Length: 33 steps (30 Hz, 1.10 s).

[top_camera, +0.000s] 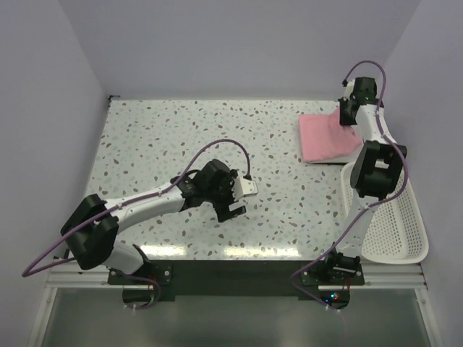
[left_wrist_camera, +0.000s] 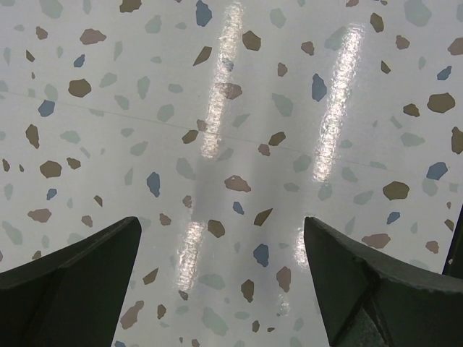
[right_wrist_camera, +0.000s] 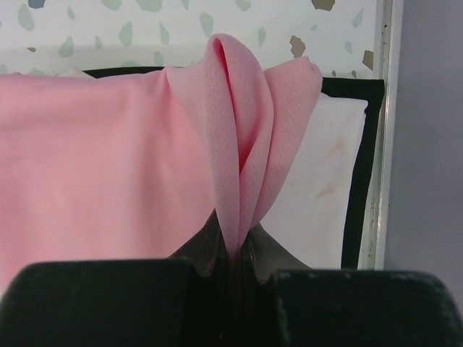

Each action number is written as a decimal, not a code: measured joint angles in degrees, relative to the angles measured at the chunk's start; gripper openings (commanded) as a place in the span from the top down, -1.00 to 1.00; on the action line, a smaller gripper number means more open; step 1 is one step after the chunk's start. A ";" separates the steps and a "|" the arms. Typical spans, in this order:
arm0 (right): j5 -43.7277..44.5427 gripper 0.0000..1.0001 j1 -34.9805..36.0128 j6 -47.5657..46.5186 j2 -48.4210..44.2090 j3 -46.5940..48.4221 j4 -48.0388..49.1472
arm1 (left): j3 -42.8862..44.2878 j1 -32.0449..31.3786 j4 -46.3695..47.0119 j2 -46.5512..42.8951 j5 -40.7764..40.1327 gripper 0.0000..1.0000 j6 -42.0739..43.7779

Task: Fold and stack the t-shirts
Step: Neatly place the folded tshirt to the corner, then reset both grippers

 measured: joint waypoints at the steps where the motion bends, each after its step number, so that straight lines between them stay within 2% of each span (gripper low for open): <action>1: 0.02 1.00 -0.11 -0.20 0.26 -0.22 0.20 | 0.42 0.28 -0.31 0.13 0.15 -1.00 -0.11; 2: 0.00 0.94 -0.20 -0.35 0.55 -0.35 0.52 | 0.94 0.61 -0.63 0.33 0.39 -1.00 -0.20; 5: 0.02 0.07 -0.48 -0.83 1.16 -0.61 1.16 | 2.27 1.77 -1.38 0.74 1.03 -1.00 -0.52; 6: 0.31 -0.39 -0.48 -1.16 1.29 -0.61 1.31 | 2.78 2.29 -1.77 0.85 1.53 -1.00 -0.63; 9: 1.46 -0.85 -0.50 -1.88 1.38 -0.61 1.81 | 4.76 4.98 -3.04 1.25 4.72 -1.00 -2.43; 12: 1.92 -0.97 -0.50 -2.45 1.38 0.11 1.60 | 7.17 9.84 -4.28 1.53 8.63 -1.00 -5.79; 17: 0.35 -0.97 -0.50 -2.14 -0.72 1.55 -1.57 | 9.29 20.06 -4.42 1.09 13.90 -1.00 -13.64; 23: -7.23 -0.97 0.17 0.11 -11.85 0.17 -9.33 | 14.95 34.99 -10.40 0.66 20.24 -1.00 -18.67; 28: -13.75 -0.97 5.01 2.89 -27.61 -8.79 -12.07 | 20.02 47.82 -15.74 -0.15 23.06 -1.00 -16.26; 33: -19.91 -0.97 14.03 4.11 -43.30 -25.16 -12.31 | 21.11 54.77 -24.20 -1.57 23.30 -1.00 -9.38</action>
